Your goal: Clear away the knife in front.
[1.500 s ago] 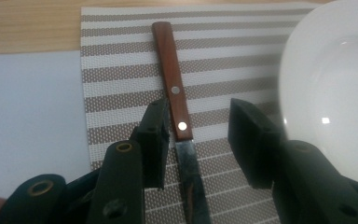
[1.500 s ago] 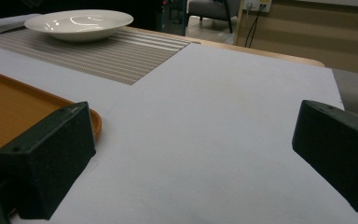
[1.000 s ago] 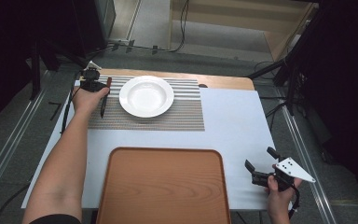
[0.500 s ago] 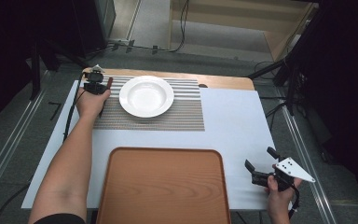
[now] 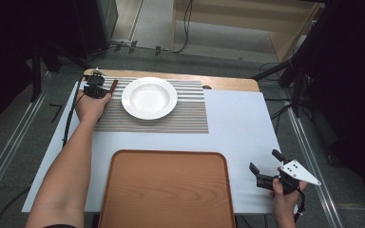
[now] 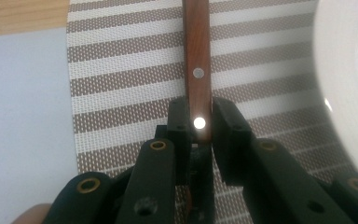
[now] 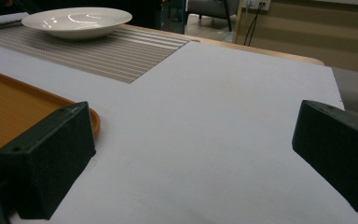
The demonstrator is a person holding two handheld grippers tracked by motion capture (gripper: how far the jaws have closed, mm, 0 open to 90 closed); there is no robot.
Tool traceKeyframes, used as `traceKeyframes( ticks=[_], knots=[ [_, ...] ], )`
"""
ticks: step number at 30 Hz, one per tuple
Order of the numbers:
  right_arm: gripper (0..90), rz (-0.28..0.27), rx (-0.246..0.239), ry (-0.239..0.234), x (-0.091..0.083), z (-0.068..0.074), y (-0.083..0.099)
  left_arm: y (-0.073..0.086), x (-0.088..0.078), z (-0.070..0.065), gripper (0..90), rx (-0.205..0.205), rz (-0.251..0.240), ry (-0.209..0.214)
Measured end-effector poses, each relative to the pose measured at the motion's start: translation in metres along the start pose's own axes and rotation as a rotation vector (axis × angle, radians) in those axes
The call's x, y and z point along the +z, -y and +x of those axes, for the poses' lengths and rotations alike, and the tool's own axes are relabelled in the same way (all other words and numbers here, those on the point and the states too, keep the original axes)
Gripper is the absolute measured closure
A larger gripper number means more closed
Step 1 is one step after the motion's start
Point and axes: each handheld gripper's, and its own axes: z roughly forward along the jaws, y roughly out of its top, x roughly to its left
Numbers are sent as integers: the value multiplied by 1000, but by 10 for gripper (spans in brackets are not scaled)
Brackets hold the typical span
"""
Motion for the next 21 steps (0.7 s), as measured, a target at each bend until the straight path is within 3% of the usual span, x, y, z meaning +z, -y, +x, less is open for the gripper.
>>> traceKeyframes(
  ticks=[11, 18, 21],
  knots=[
    [0, 6, -9, 3, 1, 1, 0, 14, -22, 0, 769, 29, -25, 42],
    [0, 4, -13, -1, 1, 1, 0, 21, -36, -4, 769, 64, -33, 46],
    [0, 5, -12, -2, 1, 1, 0, 24, -41, -6, 769, 52, -41, 77]
  ],
)
